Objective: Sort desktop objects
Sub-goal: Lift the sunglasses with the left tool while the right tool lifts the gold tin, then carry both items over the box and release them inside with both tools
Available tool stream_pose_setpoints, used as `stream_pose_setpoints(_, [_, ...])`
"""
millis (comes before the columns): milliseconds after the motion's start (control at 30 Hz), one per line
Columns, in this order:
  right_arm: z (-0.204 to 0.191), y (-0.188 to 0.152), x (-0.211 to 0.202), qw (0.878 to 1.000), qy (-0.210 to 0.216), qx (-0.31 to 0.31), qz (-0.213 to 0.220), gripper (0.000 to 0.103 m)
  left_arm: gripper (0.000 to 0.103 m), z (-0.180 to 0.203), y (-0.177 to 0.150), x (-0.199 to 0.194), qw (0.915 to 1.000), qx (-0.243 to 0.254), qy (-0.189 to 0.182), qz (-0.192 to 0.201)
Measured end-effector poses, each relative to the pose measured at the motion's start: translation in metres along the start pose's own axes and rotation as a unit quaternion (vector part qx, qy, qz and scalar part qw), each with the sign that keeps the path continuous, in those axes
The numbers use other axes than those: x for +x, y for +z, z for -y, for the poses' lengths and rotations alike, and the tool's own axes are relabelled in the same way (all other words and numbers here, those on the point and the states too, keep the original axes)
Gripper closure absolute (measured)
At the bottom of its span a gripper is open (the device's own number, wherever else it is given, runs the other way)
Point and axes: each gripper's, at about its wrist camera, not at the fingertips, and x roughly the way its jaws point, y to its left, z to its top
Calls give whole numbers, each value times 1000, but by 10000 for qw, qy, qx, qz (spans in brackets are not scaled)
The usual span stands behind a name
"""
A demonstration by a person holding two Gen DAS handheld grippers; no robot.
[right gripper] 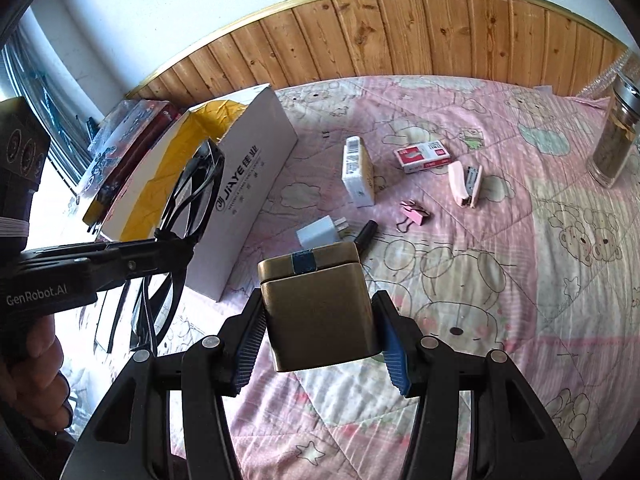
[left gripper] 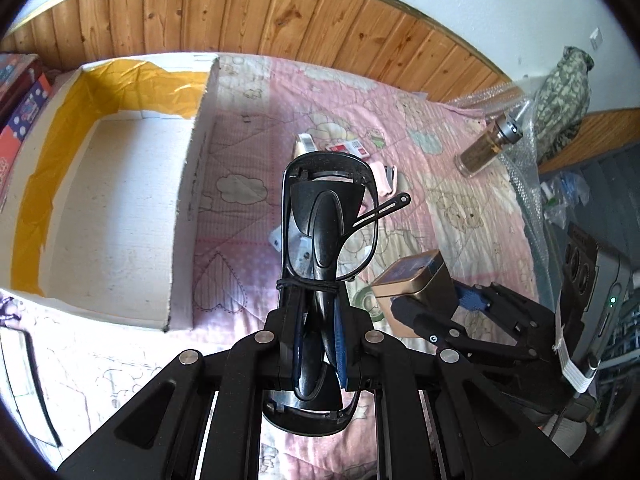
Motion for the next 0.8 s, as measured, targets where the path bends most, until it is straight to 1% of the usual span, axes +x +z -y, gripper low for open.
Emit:
stream_pose_setpoints(167, [-27, 12, -3, 9992, 108, -380, 64, 49, 91, -15, 8, -23, 9991, -258, 143, 290])
stream_pose_setpoints(333, [-56, 27, -7, 9963, 253, -811, 127, 49, 91, -30, 12, -41, 9972, -415, 386, 486])
stream_pose_setpoints(500, [-86, 42, -9, 9905, 425, -1296, 152, 49, 91, -43, 15, -56, 9931, -532, 771, 704])
stream_pose_setpoints(600, [-100, 51, -10, 9863, 509, -1557, 177, 49, 91, -52, 15, -63, 9907, -615, 916, 797])
stream_pose_setpoints(800, [-124, 65, -2, 9791, 647, -1925, 147, 49, 91, -69, 19, -71, 9870, -832, 1041, 896])
